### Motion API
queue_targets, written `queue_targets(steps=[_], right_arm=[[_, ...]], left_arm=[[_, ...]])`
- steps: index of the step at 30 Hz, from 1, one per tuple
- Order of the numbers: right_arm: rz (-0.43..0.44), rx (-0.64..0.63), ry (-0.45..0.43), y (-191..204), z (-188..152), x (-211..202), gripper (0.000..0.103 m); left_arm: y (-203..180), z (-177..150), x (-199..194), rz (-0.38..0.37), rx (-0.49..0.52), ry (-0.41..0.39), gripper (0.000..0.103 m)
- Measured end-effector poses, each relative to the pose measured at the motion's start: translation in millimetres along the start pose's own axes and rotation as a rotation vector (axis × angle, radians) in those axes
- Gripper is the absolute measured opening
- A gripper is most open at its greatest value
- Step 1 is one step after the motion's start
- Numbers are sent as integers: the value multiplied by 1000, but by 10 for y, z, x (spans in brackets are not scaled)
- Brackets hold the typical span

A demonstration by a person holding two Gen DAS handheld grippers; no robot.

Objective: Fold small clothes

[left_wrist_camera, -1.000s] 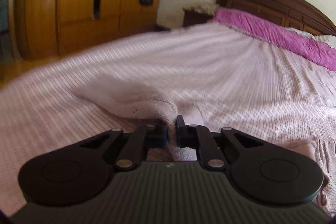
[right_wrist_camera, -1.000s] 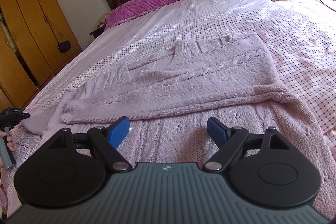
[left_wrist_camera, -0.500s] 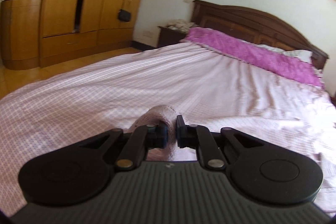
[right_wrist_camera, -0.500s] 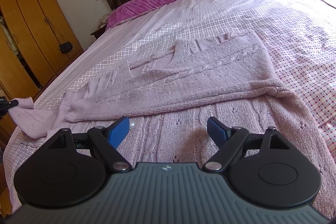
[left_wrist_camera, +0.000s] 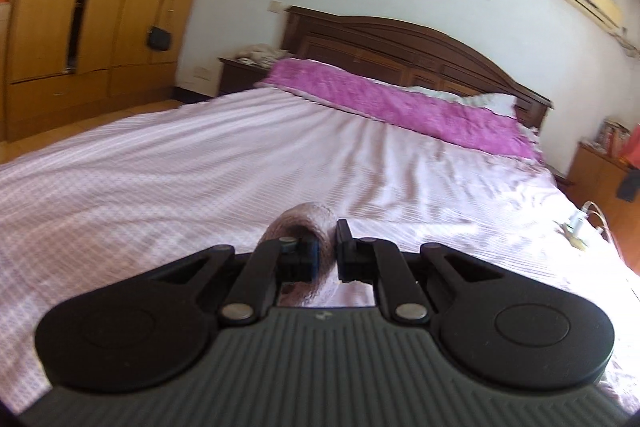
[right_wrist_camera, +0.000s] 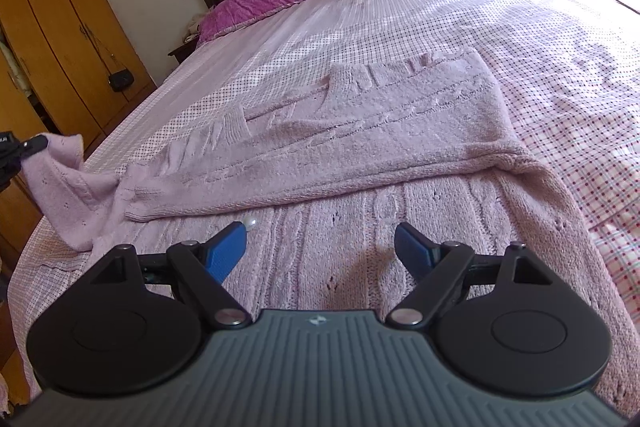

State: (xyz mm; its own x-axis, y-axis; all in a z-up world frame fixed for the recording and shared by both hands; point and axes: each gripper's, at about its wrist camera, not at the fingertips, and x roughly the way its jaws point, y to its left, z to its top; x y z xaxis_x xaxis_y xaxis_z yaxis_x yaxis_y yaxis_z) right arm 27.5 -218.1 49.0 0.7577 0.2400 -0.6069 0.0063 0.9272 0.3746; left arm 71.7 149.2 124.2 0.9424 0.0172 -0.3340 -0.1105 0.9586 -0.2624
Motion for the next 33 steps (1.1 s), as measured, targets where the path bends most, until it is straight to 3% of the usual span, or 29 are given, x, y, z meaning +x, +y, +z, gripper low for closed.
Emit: queue_targets(steps=[12, 24, 26, 27, 33], right_arm=[[11, 49, -34, -217, -10, -165, 86], [14, 92, -27, -486, -123, -175, 86], [20, 92, -28, -497, -128, -165, 86], [23, 96, -29, -506, -131, -160, 86], [24, 102, -26, -476, -103, -149, 86]], left_arm=[[-890, -248, 229, -165, 82, 46, 10], [-1265, -1105, 626, -273, 156, 306, 14], [-1277, -1221, 645, -274, 174, 356, 41], [-1274, -1267, 638, -264, 175, 367, 47], [-1170, -1273, 374, -289, 193, 346, 50]])
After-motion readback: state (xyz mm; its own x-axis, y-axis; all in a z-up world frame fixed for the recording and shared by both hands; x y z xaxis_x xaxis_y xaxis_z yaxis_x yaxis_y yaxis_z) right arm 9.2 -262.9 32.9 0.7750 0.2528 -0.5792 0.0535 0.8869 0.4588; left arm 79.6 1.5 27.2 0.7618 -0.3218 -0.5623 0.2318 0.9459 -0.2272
